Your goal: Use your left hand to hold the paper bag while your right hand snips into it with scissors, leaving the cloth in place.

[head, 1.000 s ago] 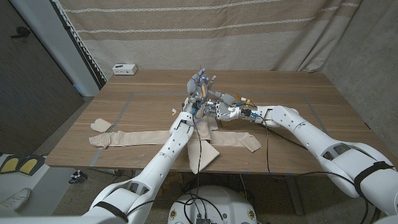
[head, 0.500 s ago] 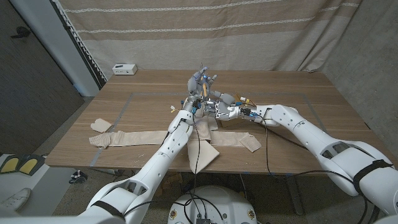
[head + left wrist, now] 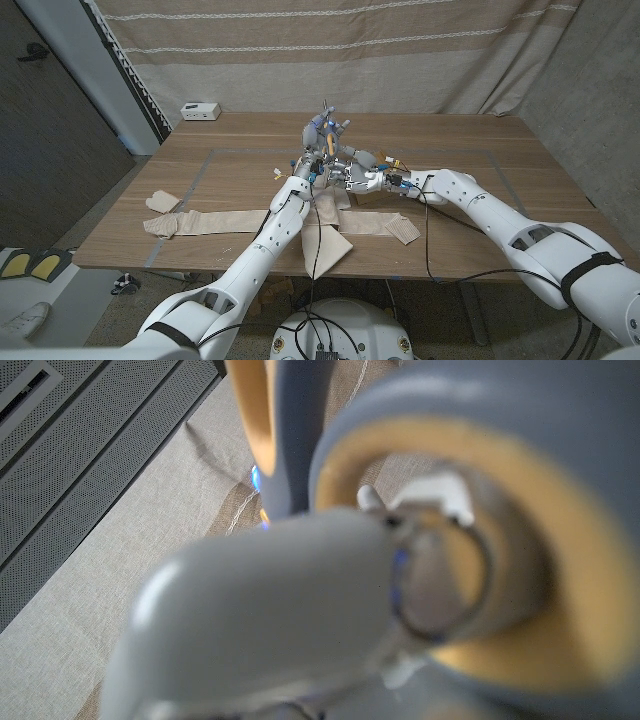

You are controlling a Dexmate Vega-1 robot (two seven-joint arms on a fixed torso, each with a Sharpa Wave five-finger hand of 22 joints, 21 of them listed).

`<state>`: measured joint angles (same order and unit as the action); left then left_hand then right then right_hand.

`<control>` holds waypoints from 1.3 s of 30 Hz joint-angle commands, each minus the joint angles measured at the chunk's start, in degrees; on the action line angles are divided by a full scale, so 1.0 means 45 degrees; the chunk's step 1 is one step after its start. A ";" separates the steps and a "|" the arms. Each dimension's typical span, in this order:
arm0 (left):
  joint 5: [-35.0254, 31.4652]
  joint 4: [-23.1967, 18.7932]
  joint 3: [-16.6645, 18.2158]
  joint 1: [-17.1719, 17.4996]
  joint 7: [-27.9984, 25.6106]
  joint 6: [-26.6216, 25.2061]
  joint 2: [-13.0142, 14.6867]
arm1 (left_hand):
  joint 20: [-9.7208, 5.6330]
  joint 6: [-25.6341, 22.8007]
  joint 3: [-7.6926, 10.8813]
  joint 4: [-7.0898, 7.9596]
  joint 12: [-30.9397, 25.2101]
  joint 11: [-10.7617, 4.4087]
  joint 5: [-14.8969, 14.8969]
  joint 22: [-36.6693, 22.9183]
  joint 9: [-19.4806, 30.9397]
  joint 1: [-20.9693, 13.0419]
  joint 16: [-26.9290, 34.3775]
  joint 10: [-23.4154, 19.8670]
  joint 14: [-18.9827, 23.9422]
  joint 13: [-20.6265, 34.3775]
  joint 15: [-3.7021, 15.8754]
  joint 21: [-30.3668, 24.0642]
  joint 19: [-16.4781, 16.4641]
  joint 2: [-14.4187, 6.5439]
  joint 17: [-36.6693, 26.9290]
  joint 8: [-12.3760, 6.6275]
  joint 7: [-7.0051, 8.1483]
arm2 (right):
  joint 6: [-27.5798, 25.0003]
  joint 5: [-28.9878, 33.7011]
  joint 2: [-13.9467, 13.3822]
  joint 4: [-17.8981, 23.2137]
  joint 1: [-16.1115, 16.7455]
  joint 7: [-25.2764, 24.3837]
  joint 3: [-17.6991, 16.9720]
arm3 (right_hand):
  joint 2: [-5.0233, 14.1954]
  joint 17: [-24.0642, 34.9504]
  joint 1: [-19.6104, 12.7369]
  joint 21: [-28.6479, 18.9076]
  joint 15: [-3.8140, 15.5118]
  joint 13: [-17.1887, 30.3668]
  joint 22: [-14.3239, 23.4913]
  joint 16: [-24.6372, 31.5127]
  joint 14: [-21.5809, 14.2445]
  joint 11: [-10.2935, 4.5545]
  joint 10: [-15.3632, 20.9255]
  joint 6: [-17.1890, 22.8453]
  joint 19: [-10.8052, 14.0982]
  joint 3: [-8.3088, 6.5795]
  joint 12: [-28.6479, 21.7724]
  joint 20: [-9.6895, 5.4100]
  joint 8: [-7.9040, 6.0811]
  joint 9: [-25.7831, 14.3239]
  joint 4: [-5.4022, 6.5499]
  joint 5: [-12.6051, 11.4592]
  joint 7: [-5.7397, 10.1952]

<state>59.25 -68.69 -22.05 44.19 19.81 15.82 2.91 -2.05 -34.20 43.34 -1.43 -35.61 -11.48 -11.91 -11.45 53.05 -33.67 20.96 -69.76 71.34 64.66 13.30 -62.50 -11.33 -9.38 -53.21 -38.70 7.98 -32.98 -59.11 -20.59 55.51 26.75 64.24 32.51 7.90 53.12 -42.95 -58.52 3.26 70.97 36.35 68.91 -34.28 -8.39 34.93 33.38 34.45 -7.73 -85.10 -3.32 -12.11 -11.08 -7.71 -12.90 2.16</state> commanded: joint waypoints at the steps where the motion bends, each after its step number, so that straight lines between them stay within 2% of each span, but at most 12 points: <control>1: -0.0070 0.0184 -0.0084 -0.0018 0.0039 0.0091 0.0019 | -0.1399 -0.1188 -0.0008 0.0012 -0.0030 -0.0151 -0.0059 -0.0045 0.0023 -0.0129 -0.0072 -0.0134 -0.0042 0.0035 -0.0043 0.0019 0.0020 -0.0038 -0.0074 0.0100 0.1056 | 0.0207 0.0341 0.0140 -0.0397 -0.0214 0.0472 0.0085 | -0.0065 -0.0108 -0.0349 -0.0180 0.1936 0.0035 -0.0029 0.0198 -0.0194 -0.0065 0.0121 0.0445 0.0194 0.0035 -0.0328 -0.1096 -0.0194 -0.0014 -0.0197 -0.0085 -0.0001; 5: -0.0238 0.0159 -0.0144 -0.0026 -0.0088 0.0145 0.0073 | -0.1400 -0.1212 -0.0015 0.0017 -0.0196 -0.0139 -0.0066 -0.0045 0.0020 -0.0131 -0.0024 -0.0148 -0.0001 0.0322 -0.0041 0.0026 0.0026 -0.0029 -0.0198 0.0116 0.1057 | 0.0191 0.0456 0.0043 -0.0229 -0.0212 0.0329 0.0088 | -0.0225 -0.0141 -0.0656 -0.0273 0.1956 0.0035 -0.0080 0.0352 -0.0240 -0.0057 0.0124 0.0540 0.0208 0.0050 -0.0558 -0.1125 -0.0156 -0.0009 -0.0344 -0.0151 -0.0037; 14: -0.1250 -0.0195 -0.0471 -0.0002 -0.0828 0.0606 0.0427 | -0.1395 -0.1251 -0.0028 0.0006 -0.0106 -0.0135 -0.0087 -0.0041 0.0059 -0.0170 -0.0065 0.0016 -0.0047 0.0343 -0.0040 0.0037 0.0023 -0.0025 -0.0327 0.0135 0.1057 | 0.0144 0.0572 -0.0092 0.0018 -0.0187 0.0063 0.0101 | -0.0519 -0.0250 -0.0919 -0.0416 0.1972 0.0027 -0.0155 0.0508 -0.0296 -0.0110 0.0127 0.0608 0.0297 0.0164 -0.0791 -0.1191 -0.0091 -0.0010 -0.0406 -0.0236 -0.0150; 15: -0.1304 -0.0211 -0.0487 -0.0002 -0.0866 0.0648 0.0449 | -0.1297 -0.1262 -0.0032 -0.0003 -0.0217 -0.0140 -0.0088 -0.0044 0.0019 -0.0180 -0.0091 -0.0118 -0.0084 0.0451 -0.0042 0.0032 0.0030 -0.0025 -0.0334 0.0165 0.1058 | 0.0224 0.0655 -0.0126 0.0047 -0.0203 0.0092 0.0147 | -0.0532 -0.0264 -0.0931 -0.0425 0.1974 0.0026 -0.0160 0.0511 -0.0296 -0.0113 0.0139 0.0618 0.0304 0.0171 -0.0807 -0.1201 -0.0090 -0.0010 -0.0405 -0.0243 -0.0167; 23: -0.1694 -0.0324 -0.0608 0.0009 -0.1205 0.0946 0.0595 | -0.1376 -0.1288 -0.0065 0.0006 -0.0158 -0.0127 -0.0099 -0.0038 0.0030 -0.0197 -0.0149 -0.0114 -0.0090 0.0403 -0.0040 0.0056 0.0030 -0.0020 -0.0380 0.0199 0.1056 | 0.0324 0.0914 -0.0186 -0.0067 -0.0390 0.0320 0.0376 | -0.0732 -0.0441 -0.1277 -0.0513 0.2003 0.0017 -0.0230 0.0555 -0.0310 -0.0148 0.0132 0.0900 0.0284 0.0213 -0.0928 -0.1240 -0.0138 -0.0023 -0.0472 -0.0374 -0.0254; 27: -0.1718 -0.0258 -0.0638 -0.0024 -0.1175 0.1027 0.0598 | -0.1390 -0.1312 -0.0073 0.0010 -0.0061 -0.0139 -0.0111 -0.0034 0.0015 -0.0211 -0.0184 -0.0031 -0.0067 0.0324 -0.0040 0.0074 0.0024 -0.0024 -0.0386 0.0227 0.1057 | 0.0437 0.1032 -0.0031 -0.0493 -0.0603 0.0840 0.0523 | -0.0903 -0.0687 -0.1486 -0.0524 0.1982 0.0011 -0.0325 0.0552 -0.0108 0.0100 -0.0304 0.1463 -0.0100 0.0344 -0.0935 -0.1055 -0.0254 -0.0045 -0.0370 -0.0514 -0.0081; 30: -0.1652 -0.0150 -0.0641 -0.0061 -0.1056 0.1058 0.0566 | -0.1370 -0.1286 -0.0074 0.0021 -0.0054 -0.0140 -0.0126 -0.0024 0.0035 -0.0213 -0.0211 -0.0066 -0.0067 0.0311 -0.0039 0.0102 0.0032 -0.0021 -0.0391 0.0243 0.1056 | 0.0483 0.1065 0.0054 -0.0720 -0.0681 0.1064 0.0540 | -0.0958 -0.0826 -0.1550 -0.0563 0.1904 0.0001 -0.0411 0.0512 0.0475 0.0237 -0.0775 0.1959 -0.0411 0.0484 -0.0908 -0.0919 -0.0322 -0.0050 -0.0241 -0.0628 0.0033; 39: -0.1726 0.0042 -0.0695 -0.0135 -0.0915 0.1256 0.0514 | -0.1345 -0.1282 -0.0080 0.0048 0.0076 -0.0137 -0.0155 -0.0018 0.0050 -0.0215 -0.0324 0.0074 -0.0135 0.0228 -0.0041 0.0155 0.0037 -0.0019 -0.0400 0.0283 0.1057 | 0.0413 0.1065 0.0111 -0.0813 -0.0631 0.1152 0.0466 | -0.0862 -0.0937 -0.1629 -0.0641 0.1872 -0.0074 -0.0539 0.0600 0.1133 0.0266 -0.1771 0.2498 -0.0900 0.0646 -0.0768 -0.0801 -0.0308 -0.0035 -0.0090 -0.0792 0.0047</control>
<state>52.18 -69.31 -24.76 43.98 15.29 20.30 5.23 -2.06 -34.92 43.10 -1.19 -35.61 -11.98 -12.34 -11.45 53.05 -33.76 19.69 -69.63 70.93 64.52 12.88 -62.06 -11.34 -9.47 -54.80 -37.48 8.09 -31.29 -54.93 -20.51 53.08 24.27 67.94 34.37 3.85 48.80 -49.72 -61.03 2.98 70.63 33.97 71.21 -29.85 -7.09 27.97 41.63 30.90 -5.17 -88.81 -3.06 -13.21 -11.08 -8.26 -15.93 4.63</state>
